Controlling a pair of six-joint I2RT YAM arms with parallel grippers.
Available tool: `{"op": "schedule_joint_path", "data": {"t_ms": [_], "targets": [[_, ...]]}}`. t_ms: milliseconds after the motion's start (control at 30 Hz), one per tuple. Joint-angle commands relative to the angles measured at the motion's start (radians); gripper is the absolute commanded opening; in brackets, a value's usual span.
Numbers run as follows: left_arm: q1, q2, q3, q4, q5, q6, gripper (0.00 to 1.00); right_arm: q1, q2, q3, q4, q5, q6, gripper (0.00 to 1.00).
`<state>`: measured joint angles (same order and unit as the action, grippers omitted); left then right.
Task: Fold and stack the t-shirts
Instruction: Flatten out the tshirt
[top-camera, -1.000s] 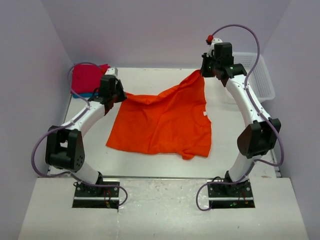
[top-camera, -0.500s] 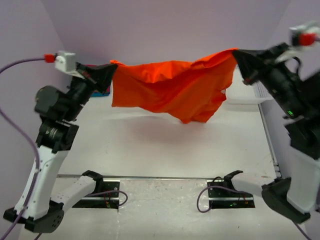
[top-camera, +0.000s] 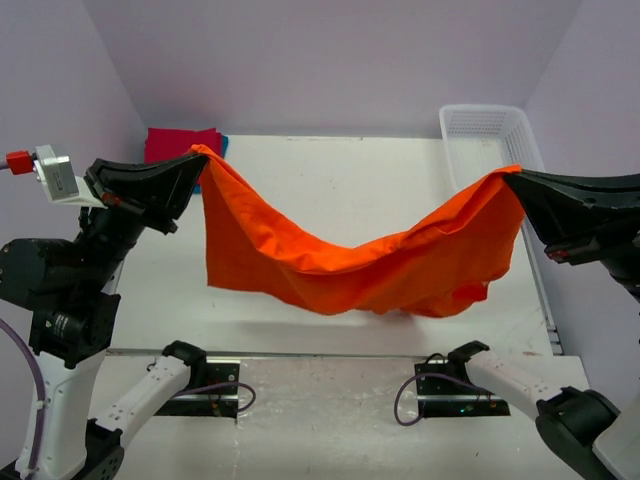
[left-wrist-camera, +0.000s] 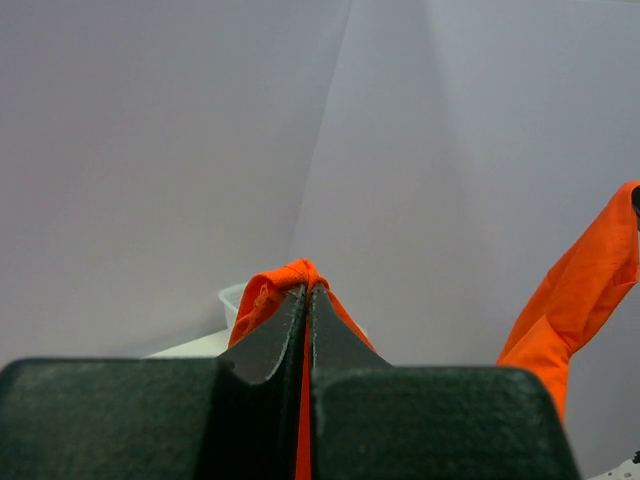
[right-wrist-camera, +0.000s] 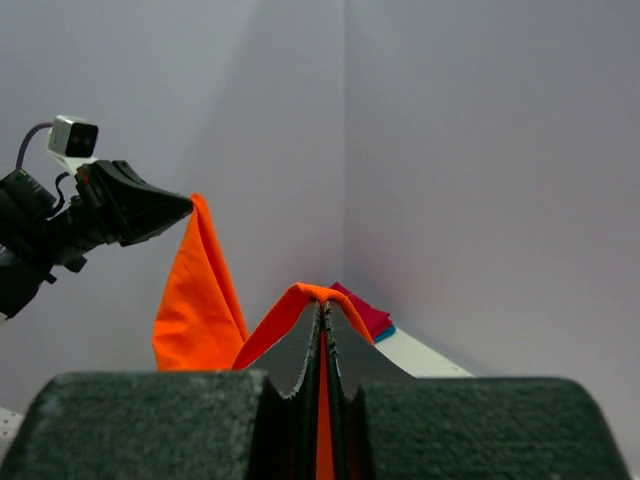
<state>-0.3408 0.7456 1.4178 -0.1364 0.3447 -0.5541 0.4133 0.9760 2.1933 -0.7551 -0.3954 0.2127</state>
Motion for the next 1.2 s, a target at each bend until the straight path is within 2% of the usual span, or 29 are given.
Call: {"op": "schedule_joint_path", "data": {"t_ms": [0, 67, 100, 167, 200, 300, 400, 433, 467, 567, 667, 867, 1167], "targets": [[0.0, 0.009, -0.017, 0.011, -0.01, -0.046, 0.0, 0.001, 0.039, -0.027, 0.016, -0.017, 0.033, 0.0], [0.0, 0.055, -0.048, 0.006, -0.042, -0.041, 0.0, 0.001, 0.076, -0.064, 0.02, 0.042, 0.022, 0.0], [0.0, 0.079, -0.054, -0.014, -0.087, -0.037, 0.0, 0.001, 0.136, -0.07, 0.014, 0.126, 0.016, 0.0], [0.0, 0.174, -0.072, -0.028, -0.125, -0.021, 0.0, -0.001, 0.215, -0.058, -0.004, 0.193, -0.007, 0.0], [0.0, 0.214, -0.074, -0.066, -0.191, -0.015, 0.0, -0.004, 0.29, -0.058, 0.0, 0.243, -0.012, 0.0], [0.002, 0.375, -0.109, -0.101, -0.33, 0.0, 0.0, -0.037, 0.395, -0.079, 0.042, 0.266, -0.007, 0.0], [0.006, 0.547, -0.173, -0.06, -0.467, 0.014, 0.0, -0.096, 0.519, -0.129, 0.088, 0.288, 0.017, 0.0], [0.017, 0.595, -0.18, -0.06, -0.483, 0.013, 0.0, -0.12, 0.591, -0.139, 0.094, 0.315, 0.017, 0.0], [0.023, 0.686, -0.186, -0.045, -0.495, 0.01, 0.0, -0.128, 0.628, -0.142, 0.094, 0.328, 0.01, 0.0], [0.037, 0.831, -0.25, 0.033, -0.524, -0.003, 0.0, -0.152, 0.716, -0.217, 0.131, 0.357, -0.006, 0.0], [0.049, 0.923, -0.279, 0.09, -0.523, -0.009, 0.0, -0.171, 0.739, -0.337, 0.23, 0.32, -0.001, 0.0], [0.059, 1.014, -0.278, 0.118, -0.538, 0.003, 0.0, -0.189, 0.851, -0.304, 0.209, 0.334, -0.01, 0.0], [0.109, 0.999, -0.287, 0.118, -0.584, 0.051, 0.0, -0.205, 0.981, -0.261, 0.18, 0.371, -0.029, 0.0]]}}
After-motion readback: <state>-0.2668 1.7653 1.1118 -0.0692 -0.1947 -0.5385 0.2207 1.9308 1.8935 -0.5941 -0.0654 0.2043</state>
